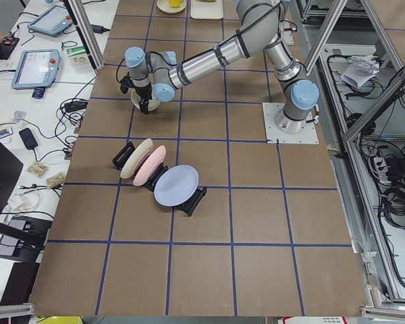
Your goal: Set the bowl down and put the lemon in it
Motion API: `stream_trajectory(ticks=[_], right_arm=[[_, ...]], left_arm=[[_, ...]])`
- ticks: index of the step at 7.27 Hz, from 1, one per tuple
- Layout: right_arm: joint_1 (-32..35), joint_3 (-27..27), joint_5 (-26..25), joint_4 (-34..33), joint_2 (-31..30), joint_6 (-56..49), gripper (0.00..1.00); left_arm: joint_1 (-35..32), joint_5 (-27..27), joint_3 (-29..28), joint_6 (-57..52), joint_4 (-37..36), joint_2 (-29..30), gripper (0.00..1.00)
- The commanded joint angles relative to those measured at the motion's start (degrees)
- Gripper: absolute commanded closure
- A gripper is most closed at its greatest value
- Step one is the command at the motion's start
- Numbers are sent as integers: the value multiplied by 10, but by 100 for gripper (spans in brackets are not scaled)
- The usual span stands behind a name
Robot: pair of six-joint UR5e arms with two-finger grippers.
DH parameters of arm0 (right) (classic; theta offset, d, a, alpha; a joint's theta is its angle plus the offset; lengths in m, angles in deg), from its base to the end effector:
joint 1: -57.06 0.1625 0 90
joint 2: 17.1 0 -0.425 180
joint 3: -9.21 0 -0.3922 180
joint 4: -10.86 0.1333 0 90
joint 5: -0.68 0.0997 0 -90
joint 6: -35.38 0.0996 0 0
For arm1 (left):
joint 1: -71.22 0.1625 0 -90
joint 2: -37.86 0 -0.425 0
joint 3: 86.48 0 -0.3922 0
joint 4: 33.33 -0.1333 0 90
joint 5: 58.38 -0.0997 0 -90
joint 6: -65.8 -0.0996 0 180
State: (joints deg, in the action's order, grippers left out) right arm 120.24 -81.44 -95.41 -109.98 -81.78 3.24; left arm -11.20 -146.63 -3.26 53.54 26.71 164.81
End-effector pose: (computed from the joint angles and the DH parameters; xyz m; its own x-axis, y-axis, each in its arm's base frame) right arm -0.1802 -0.6284 0.2847 -0.9871 -0.0864 0.1347 -0.0893 0.9959 -0.0156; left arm -0.0436 -0.7058 0.2051 -0.9962 0.0815 0.0306 0.0815 0.9967 -0.0029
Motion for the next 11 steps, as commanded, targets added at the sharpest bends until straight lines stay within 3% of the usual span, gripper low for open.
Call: stream_trajectory(ticks=[1,2,3,7,10,11], right_arm=[[-24,-1,39,-21,35,-32,0],[-24,0,40,-29,41,-33,0],[-25,-2,39,-30,53,-34,0],[-32,-1,39,-41,70,-36,0],[-32,-1,39,-49,79,-30,0],[-32,-1,40,-49,80,-27,24]], left_arm=[[0,2,1,2,-5,1,28],[2,32,-2,5,-3,-3,86],[7,41,-4,8,1,-4,100],[29,41,-9,9,7,-8,100],[6,61,-9,39,87,-42,100],[-20,110,-10,41,111,-53,100]])
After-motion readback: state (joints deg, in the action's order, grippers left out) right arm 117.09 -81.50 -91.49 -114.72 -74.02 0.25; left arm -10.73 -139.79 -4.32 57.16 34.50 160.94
